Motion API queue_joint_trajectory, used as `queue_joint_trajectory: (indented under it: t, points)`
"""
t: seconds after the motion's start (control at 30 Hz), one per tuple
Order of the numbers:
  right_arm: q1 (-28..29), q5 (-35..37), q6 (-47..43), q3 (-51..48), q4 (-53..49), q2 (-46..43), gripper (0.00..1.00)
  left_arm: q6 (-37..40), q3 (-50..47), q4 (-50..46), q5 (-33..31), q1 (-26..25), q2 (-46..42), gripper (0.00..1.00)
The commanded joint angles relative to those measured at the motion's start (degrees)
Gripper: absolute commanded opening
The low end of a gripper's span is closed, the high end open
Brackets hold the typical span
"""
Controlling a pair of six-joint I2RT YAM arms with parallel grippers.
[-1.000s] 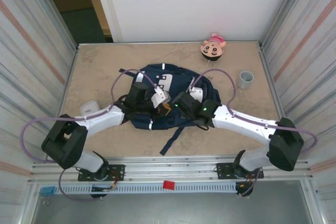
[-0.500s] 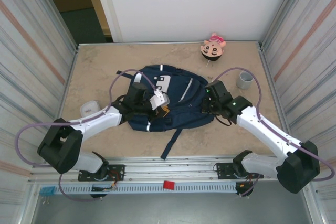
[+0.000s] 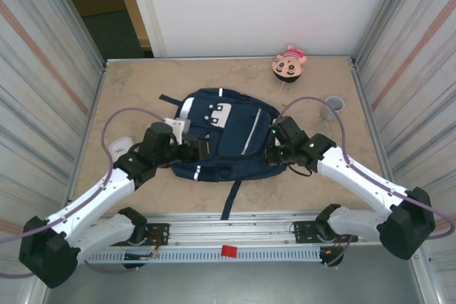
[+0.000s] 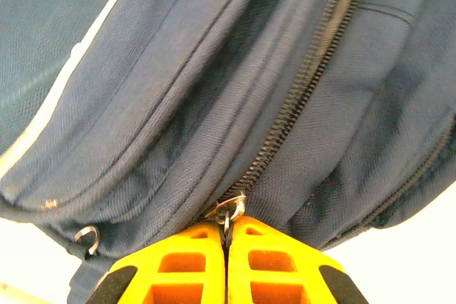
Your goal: Pack the student bag
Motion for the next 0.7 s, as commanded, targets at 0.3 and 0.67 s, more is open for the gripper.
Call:
queue_joint_trajectory:
  t: [0.3,0.67]
  points:
    - [12.63,-2.32,7.51,4.11,4.41,7.29,0.00,-18.35,-4.76,9.07,-0.50,9.54,12.41,0.75]
    - [19.18,-1.67,16.54,12.82,16.07,20.43,0.00,-11.60,10.84,8.64,7.68,18.45,25.83,0.77]
